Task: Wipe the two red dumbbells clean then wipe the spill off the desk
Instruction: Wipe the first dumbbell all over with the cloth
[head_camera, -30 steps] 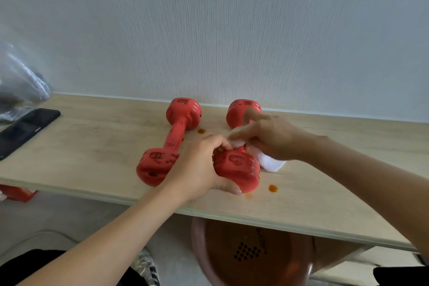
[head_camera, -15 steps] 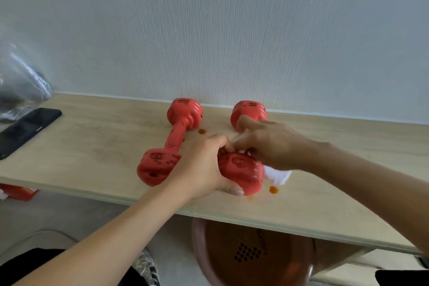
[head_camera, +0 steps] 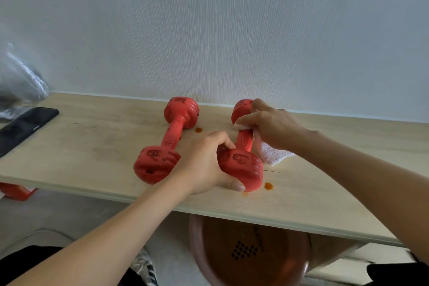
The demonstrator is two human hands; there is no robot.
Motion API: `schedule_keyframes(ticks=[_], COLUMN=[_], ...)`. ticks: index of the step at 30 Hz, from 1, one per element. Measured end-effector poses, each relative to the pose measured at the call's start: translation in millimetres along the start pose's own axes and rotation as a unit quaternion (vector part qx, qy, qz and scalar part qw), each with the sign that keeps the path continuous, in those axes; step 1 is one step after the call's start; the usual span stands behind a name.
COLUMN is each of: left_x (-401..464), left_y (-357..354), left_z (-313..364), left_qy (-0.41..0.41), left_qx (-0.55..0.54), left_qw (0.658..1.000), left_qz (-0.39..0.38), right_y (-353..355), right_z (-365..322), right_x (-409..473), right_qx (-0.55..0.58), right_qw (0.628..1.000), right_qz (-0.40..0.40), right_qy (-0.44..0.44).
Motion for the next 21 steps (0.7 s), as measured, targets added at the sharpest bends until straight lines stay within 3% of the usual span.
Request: schedule_keyframes(ticks=[7,14,21], left_x=[6.5,9.9,10.2], left_y=[-18.3,-33.1,-30.4], left_z=[6.2,41.4,33.6], left_qy=[-0.001,-0.042,-0.054], left_qx=[-0.068,0.185,0.125], left_qw=[0.998,0.979,0.990], left_qz=[0.005,-0.081,-0.036], right_y=[4.3,2.7,0.1], right_z=[20.5,19.3,11.8], right_x=[-13.0,-14.1,-33.9], right_qx=[0.011,0.026,0.104], right_qw=[1.000,1.000,0.994], right_qz=[-0.011,0.005,-0.011], right_qy=[-0.009,-0.013,0.029])
Point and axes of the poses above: each hand's wrist, its own x-axis towards the middle knuckle, its own y-axis out of the back of the hand, z = x × y, the point moved 7 cm from there along x, towards the middle knuckle, and after that the axes turned 8 degrees about -z, right-handed, at the moved point
